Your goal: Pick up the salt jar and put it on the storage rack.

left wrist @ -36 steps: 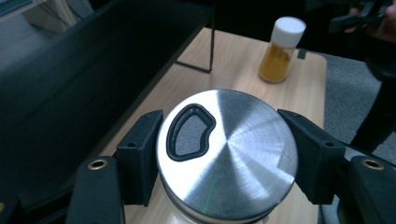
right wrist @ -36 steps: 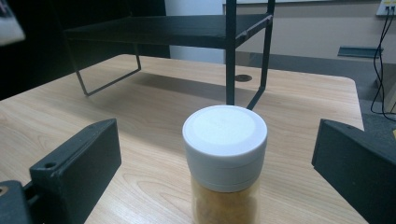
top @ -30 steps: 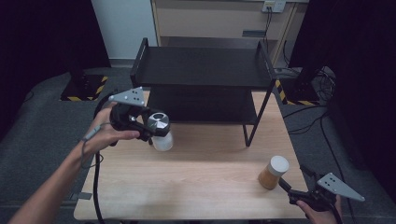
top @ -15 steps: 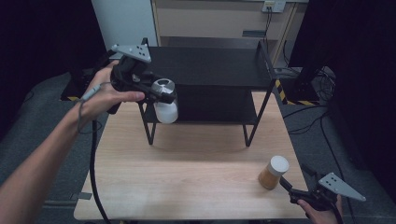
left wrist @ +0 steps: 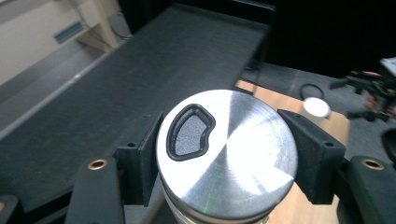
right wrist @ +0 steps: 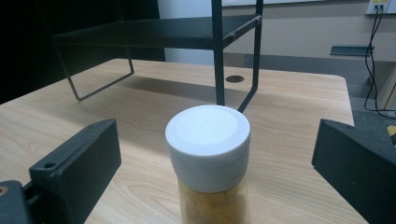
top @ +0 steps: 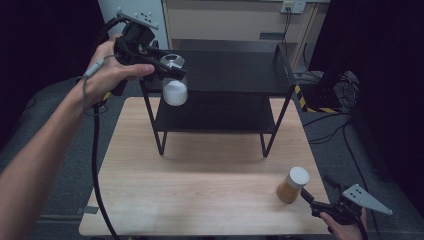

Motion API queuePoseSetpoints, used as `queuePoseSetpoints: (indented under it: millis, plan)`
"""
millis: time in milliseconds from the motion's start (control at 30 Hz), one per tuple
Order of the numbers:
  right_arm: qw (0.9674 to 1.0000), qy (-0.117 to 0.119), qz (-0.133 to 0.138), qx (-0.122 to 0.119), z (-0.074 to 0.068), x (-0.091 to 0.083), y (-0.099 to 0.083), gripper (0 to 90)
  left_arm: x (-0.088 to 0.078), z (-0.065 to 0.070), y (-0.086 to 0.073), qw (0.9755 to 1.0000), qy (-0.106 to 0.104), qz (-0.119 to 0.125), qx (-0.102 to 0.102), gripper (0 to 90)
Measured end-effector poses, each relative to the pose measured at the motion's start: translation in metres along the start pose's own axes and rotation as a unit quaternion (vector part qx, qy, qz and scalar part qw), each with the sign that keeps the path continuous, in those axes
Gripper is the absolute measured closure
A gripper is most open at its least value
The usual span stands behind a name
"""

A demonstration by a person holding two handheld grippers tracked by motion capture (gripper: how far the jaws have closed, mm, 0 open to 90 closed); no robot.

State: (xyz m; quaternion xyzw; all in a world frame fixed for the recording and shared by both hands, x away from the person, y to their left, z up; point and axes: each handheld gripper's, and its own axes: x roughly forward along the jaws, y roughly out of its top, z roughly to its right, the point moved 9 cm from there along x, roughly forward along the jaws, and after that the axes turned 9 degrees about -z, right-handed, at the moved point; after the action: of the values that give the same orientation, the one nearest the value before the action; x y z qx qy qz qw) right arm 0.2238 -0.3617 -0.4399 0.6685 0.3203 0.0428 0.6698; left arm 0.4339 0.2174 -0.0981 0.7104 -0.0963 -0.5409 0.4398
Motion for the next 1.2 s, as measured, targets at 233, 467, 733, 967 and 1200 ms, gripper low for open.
queuePoseSetpoints:
  millis: [233,467,733,967,1200]
  plan:
    - [1.0000,0.000,0.000,-0.001,-0.001,0.000,0.000,1.7,0.009,-0.020,0.011,0.9969,0.046,0.007,-0.064,33.4]
    - [1.0000,0.000,0.002,-0.001,-0.001,0.000,0.000,1.7,0.015,-0.038,0.019,0.9895,0.105,0.015,-0.098,33.4]
    - [1.0000,0.000,0.004,-0.001,-0.002,0.000,0.000,1.8,0.032,-0.055,0.024,0.9811,0.135,0.013,-0.138,33.4]
    - [1.0000,0.000,0.005,0.000,-0.001,-0.001,0.000,1.8,0.039,-0.060,0.022,0.9791,0.147,0.006,-0.140,33.4]
    - [1.0000,-0.002,0.006,-0.001,-0.002,-0.002,0.000,1.7,0.047,-0.064,0.017,0.9795,0.140,0.004,-0.145,33.4]
